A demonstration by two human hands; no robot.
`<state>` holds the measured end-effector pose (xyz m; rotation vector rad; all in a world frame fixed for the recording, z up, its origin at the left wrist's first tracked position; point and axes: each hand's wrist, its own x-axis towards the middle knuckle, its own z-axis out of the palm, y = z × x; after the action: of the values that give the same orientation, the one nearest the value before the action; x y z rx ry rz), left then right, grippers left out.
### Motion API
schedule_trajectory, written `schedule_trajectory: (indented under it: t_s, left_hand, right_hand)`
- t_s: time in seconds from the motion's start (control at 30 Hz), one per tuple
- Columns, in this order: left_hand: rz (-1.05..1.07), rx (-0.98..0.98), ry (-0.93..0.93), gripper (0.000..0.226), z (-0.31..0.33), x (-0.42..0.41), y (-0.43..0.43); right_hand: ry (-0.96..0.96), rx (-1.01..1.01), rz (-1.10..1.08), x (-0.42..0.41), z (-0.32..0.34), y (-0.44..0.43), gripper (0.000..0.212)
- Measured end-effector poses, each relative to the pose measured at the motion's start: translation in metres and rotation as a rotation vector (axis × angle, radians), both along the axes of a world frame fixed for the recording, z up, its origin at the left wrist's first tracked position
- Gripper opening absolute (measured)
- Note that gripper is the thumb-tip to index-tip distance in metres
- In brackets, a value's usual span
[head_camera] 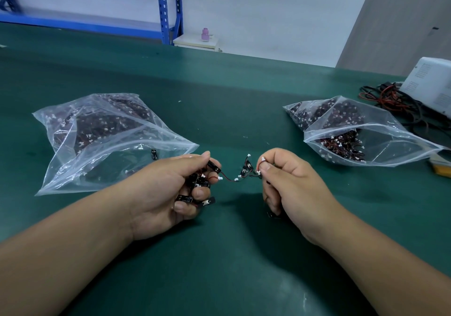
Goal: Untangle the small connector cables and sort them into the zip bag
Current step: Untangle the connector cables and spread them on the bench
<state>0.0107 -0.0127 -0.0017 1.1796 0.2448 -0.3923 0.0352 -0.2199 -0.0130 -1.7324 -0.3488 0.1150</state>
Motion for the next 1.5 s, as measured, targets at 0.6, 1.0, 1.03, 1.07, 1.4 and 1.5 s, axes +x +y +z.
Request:
schedule_trajectory:
  t_s: [0.6,1.0,1.03,1.07,1.4,1.5]
  left_hand:
    - [0.013,0.016,0.005,0.018,0.001,0.0,-0.001]
    - [0.019,0.014,0.001,0.018,0.001,-0.001,-0.001]
    - [0.019,0.014,0.001,0.018,0.001,-0.001,-0.001]
    - [0.019,0.014,0.002,0.017,0.001,-0.001,-0.001]
    - [-0.003,0.019,-0.019,0.018,0.001,-0.002,-0.001]
    - [-0.018,0.04,-0.03,0.012,0.0,-0.002,-0.001]
  right_hand:
    - [-0.547,-0.643,0.171,0.001,0.003,-0.009,0.008]
    - [-0.458,-0.303,-0.007,0.008,-0.007,-0.011,0.022]
    - [-0.457,-0.28,-0.011,0.008,-0.007,-0.011,0.023]
    - [-0.461,-0.259,-0.015,0.007,-0.007,-0.01,0.024]
    - [-0.732,-0.31,-0.197,0.01,-0.005,-0.014,0.026]
    - [-0.732,-0.339,-0.204,0.01,-0.006,-0.014,0.029]
